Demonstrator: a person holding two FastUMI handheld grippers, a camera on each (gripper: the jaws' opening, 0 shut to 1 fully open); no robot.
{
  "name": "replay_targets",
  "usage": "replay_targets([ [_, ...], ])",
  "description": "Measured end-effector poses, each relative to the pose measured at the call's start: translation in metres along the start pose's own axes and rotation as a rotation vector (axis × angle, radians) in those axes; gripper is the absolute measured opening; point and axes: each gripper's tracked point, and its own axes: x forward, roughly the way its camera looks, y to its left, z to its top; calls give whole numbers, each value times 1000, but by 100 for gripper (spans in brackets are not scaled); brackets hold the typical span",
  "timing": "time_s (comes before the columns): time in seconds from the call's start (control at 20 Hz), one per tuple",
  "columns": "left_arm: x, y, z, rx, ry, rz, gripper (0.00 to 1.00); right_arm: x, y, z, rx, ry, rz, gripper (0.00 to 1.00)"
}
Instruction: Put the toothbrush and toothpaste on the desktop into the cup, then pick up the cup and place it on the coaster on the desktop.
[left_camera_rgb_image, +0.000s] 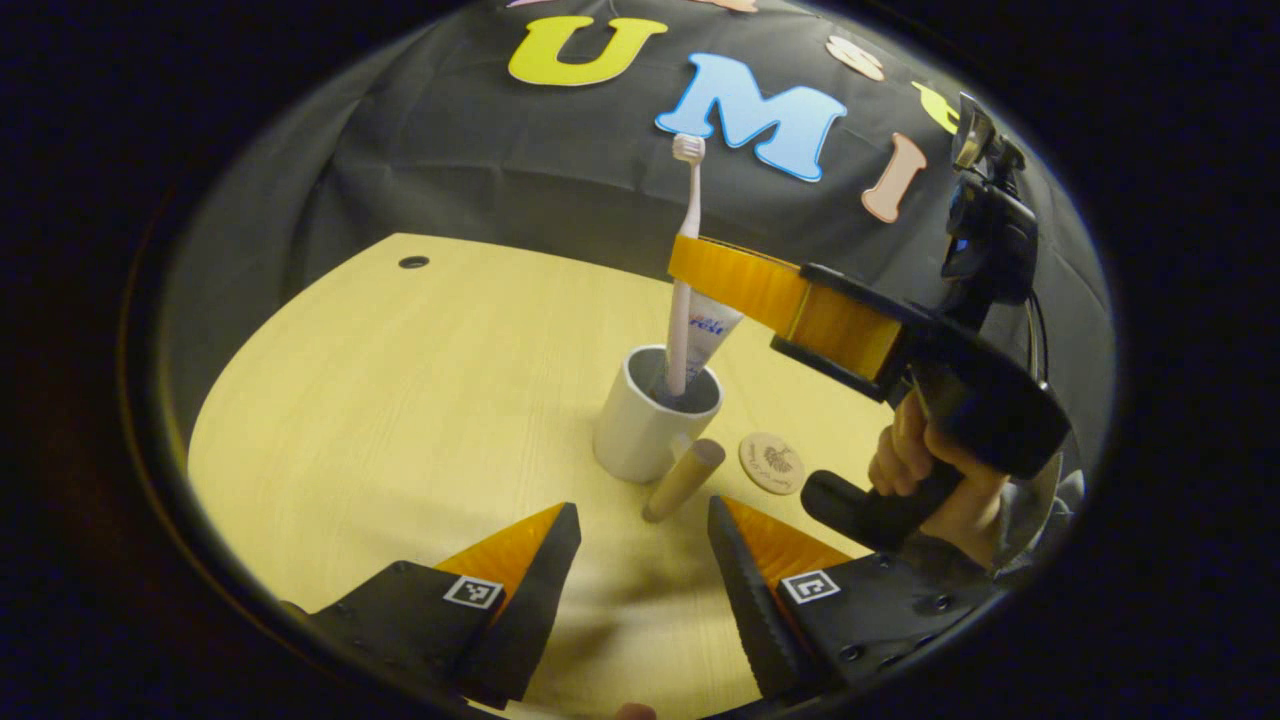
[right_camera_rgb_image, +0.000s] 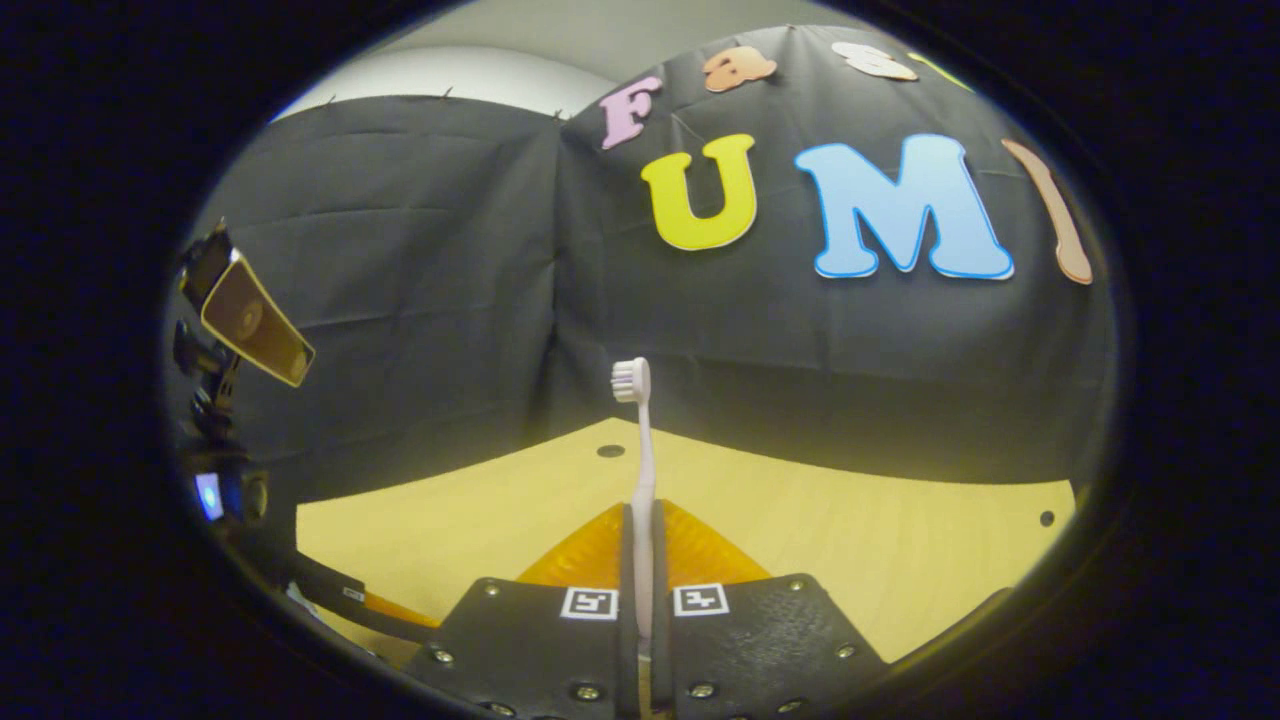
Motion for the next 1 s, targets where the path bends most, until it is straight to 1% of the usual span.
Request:
replay_targets([
  [0.15,4,13,-6,-11,1,16,86,5,1,-13,-67,-9,-11,6],
  [0.25,6,11,-5,-13,2,19,86,4,0,-19,-94,-5,-30,6],
  [0.5,5,5,-7,4,1,2,86,0,-4,-15,-133,-4,-83,7],
  [0.55,4,4,-7,5,1,-1,87,0,-6,-15,-141,-8,-86,8],
  [0.7,4,3,-8,0,2,-4,87,-5,-5,-11,-139,-11,-100,16],
  [0.8,3,2,-9,-6,2,-5,87,-6,-9,-8,-129,-14,-116,28],
  [0.85,2,2,-10,-9,2,-5,87,-6,-10,-8,-123,-12,-125,28],
  [0.9,2,2,-10,-11,2,-4,87,-7,-12,-6,-117,-11,-137,36],
  [0.95,1,2,-10,-10,1,-3,87,-10,-14,-6,-109,-10,-141,34],
  [1.0,1,2,-9,-9,-1,-1,87,-13,-12,-4,-98,-10,-137,41],
])
